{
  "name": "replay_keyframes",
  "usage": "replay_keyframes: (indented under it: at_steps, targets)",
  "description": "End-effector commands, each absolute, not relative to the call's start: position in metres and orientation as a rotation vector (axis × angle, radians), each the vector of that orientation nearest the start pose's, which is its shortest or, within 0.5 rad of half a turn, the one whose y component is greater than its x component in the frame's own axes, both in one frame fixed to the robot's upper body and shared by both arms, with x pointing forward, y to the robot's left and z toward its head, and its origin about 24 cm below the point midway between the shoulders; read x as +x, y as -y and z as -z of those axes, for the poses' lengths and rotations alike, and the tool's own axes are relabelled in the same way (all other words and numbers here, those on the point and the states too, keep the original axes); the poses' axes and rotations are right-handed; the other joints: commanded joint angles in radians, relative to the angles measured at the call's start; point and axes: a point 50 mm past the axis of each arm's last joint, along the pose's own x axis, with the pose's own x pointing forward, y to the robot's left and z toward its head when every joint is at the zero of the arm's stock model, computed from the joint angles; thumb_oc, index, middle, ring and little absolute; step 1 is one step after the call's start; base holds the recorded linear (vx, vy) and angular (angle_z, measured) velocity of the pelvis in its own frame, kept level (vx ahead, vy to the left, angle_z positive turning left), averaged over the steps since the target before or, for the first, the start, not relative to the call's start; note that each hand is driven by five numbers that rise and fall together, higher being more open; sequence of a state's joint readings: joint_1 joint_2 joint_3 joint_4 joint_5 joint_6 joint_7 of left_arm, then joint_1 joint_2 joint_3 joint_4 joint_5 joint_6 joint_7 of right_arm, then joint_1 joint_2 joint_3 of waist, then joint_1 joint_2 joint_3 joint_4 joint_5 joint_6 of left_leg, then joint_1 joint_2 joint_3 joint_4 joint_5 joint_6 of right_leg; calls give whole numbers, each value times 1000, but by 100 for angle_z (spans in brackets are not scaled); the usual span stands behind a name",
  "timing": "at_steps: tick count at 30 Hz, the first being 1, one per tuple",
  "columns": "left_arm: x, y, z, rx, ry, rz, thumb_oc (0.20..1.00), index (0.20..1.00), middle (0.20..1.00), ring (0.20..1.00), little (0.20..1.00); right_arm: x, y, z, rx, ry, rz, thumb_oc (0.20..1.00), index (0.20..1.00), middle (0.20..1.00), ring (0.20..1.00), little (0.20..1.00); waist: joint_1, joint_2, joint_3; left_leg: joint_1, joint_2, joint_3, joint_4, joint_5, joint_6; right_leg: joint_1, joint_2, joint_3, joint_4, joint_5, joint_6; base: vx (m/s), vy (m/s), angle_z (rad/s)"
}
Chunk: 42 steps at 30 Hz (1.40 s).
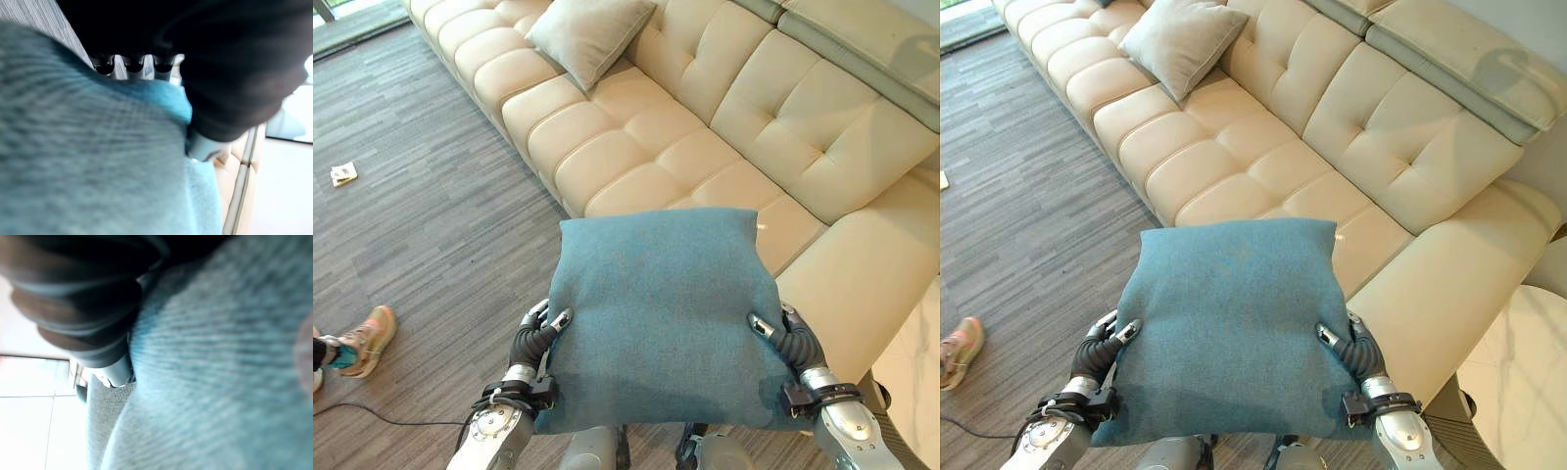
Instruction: Pick up all the scattered cushions and arrange them neatly on the sofa.
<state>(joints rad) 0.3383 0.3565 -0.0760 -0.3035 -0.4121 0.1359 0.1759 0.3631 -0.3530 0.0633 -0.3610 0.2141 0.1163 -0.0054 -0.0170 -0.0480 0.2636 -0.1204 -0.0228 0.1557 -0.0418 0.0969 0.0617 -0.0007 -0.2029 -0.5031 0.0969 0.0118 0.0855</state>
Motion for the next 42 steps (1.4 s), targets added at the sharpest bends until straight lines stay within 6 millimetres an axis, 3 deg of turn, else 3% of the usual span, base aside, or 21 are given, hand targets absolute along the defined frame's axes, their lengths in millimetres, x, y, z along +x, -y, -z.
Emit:
replay_keyframes:
  at_steps: [1, 3, 5, 7, 10, 12, 13, 17, 20, 22, 24, 26, 29, 30, 31, 32, 35, 37, 39, 40, 42]
  targets:
    - [190, -215, -81, 9, 52, -121, 200, 200, 200, 200, 200, 201, 179, -88, -138, 121, -133, 200, 200, 200, 200, 200, -9, 3, -22, 105, 39, 39, -45, -167, -46, -89, 114, 250, -28, -38, 53, -24, 164, 16]
    - [189, -215, -80, 15, 44, -125, 200, 200, 200, 200, 200, 202, 177, -87, -138, 121, -138, 200, 200, 200, 200, 200, -7, -6, -34, 86, 23, 40, -45, -157, -40, -79, 145, 287, -79, -47, 27, 6, 114, 14]
    - [189, -212, -77, 17, 32, -117, 200, 200, 200, 200, 200, 201, 177, -86, -134, 113, -142, 200, 200, 200, 200, 200, -19, -13, -37, 84, 8, 20, -45, -158, -36, -84, 179, 372, -97, -53, 11, 69, 101, 20]
    - [190, -211, -77, 6, 36, -120, 200, 200, 200, 200, 200, 202, 175, -86, -138, 113, -152, 200, 200, 200, 200, 200, -18, -12, -36, 82, 1, 13, -45, -151, -32, -82, 179, 378, -95, -43, 17, 43, 109, 55]
    - [192, -210, -75, 0, 26, -125, 200, 200, 200, 200, 200, 204, 173, -88, -131, 128, -149, 200, 200, 200, 200, 200, -31, -5, -14, 91, -7, 1, -45, -155, -17, -119, 183, 406, 7, -73, 17, 23, 128, 17]
    - [192, -212, -75, 21, 23, -138, 200, 200, 200, 200, 200, 206, 170, -91, -128, 146, -157, 200, 200, 200, 200, 200, -45, 6, 11, 119, -14, -2, -45, -171, 2, -191, 173, 410, 184, -76, 18, 29, 200, 2]
    - [194, -214, -78, 54, 38, -144, 200, 200, 200, 200, 200, 208, 166, -92, -142, 154, -176, 200, 200, 200, 200, 200, -60, 14, 33, 147, -25, -1, -45, -186, 17, -258, 155, 419, 351, -59, 17, 24, 154, -15]
    - [201, -211, -87, 80, 88, -128, 200, 200, 200, 200, 200, 212, 164, -95, -138, 172, -176, 200, 200, 200, 200, 200, -75, 15, 51, 168, -38, 1, -45, -197, 10, -344, 202, 450, 321, -50, 13, 50, 46, -1]
    - [209, -211, -94, 88, 131, -129, 200, 200, 200, 200, 200, 216, 166, -96, -126, 177, -156, 200, 200, 200, 200, 200, -78, 4, 68, 191, -45, 20, -45, -217, -4, -358, 222, 363, 92, 15, 42, 159, -47, 4]
    - [212, -208, -94, 92, 135, -121, 200, 200, 200, 200, 200, 216, 168, -95, -126, 174, -148, 200, 200, 200, 200, 200, -81, -4, 48, 227, -55, 22, -45, -242, -12, -342, 245, 295, -23, 23, 78, 364, -67, -7]
    - [212, -206, -92, 91, 132, -116, 200, 200, 200, 200, 200, 215, 169, -93, -131, 166, -148, 200, 200, 200, 200, 200, -72, -9, 20, 254, -57, 32, -45, -261, -23, -294, 239, 167, -111, 30, 84, 408, -69, -1]
    - [211, -203, -93, 84, 143, -107, 200, 200, 200, 200, 200, 212, 171, -92, -130, 161, -143, 200, 200, 200, 200, 200, -68, -8, -13, 287, -54, 42, -45, -267, -33, -236, 237, 116, -143, -3, 46, 439, -65, -13]
    - [212, -192, -90, 37, 135, -75, 200, 200, 200, 200, 200, 209, 177, -89, -130, 145, -122, 200, 200, 200, 200, 200, -91, 24, -58, 336, -38, 55, -25, -273, -52, -196, 254, 131, -104, -40, -1, 523, -39, -28]
    - [212, -189, -88, 21, 129, -66, 200, 200, 200, 200, 200, 208, 181, -88, -128, 138, -103, 200, 200, 200, 200, 200, -108, 38, -73, 337, -20, 68, 53, -249, -82, -166, 258, 127, -102, -58, -20, 700, -120, 5]
    - [213, -187, -88, 11, 131, -54, 200, 200, 200, 200, 200, 206, 187, -85, -135, 120, -84, 200, 200, 200, 200, 200, -122, 56, -78, 309, 8, 81, 204, -191, -136, -103, 268, 124, -119, -80, -39, 504, -111, 21]
    - [213, -187, -88, 10, 131, -54, 200, 200, 200, 200, 200, 206, 187, -85, -135, 120, -84, 200, 200, 200, 200, 200, -123, 57, -76, 306, 11, 80, 214, -196, -139, -100, 270, 123, -122, -80, -41, 441, -130, 37]
    - [214, -189, -89, 8, 137, -67, 200, 200, 200, 200, 200, 208, 191, -87, -155, 118, -74, 200, 200, 200, 200, 200, -106, 49, -63, 230, 23, 49, 414, -132, -178, -15, 292, 172, -165, -106, -75, 276, -101, 14]
    - [215, -190, -87, -7, 126, -85, 200, 200, 200, 200, 200, 210, 193, -89, -161, 131, -56, 200, 200, 200, 200, 200, -110, 27, -57, 177, 60, 58, 428, -179, -141, 19, 284, 215, -184, -107, -76, 216, -54, -90]
    - [214, -193, -85, -14, 111, -102, 200, 200, 200, 200, 200, 214, 193, -90, -170, 134, -48, 200, 200, 200, 200, 200, -96, -18, -55, 98, 51, 14, 376, -254, -77, 35, 250, 308, -184, -91, -72, 157, 22, -87]
    - [214, -193, -85, -13, 111, -102, 200, 200, 200, 200, 200, 214, 192, -90, -170, 134, -48, 200, 200, 200, 200, 200, -92, -19, -55, 101, 50, 18, 372, -253, -77, 36, 249, 312, -184, -91, -71, 113, 41, -104]
    - [213, -195, -81, -5, 94, -112, 200, 200, 200, 200, 200, 216, 191, -87, -176, 126, -45, 200, 200, 200, 200, 200, -90, -33, -64, 73, 37, -89, 249, -243, -67, 42, 241, 405, -174, -84, -70, 149, 70, -126]
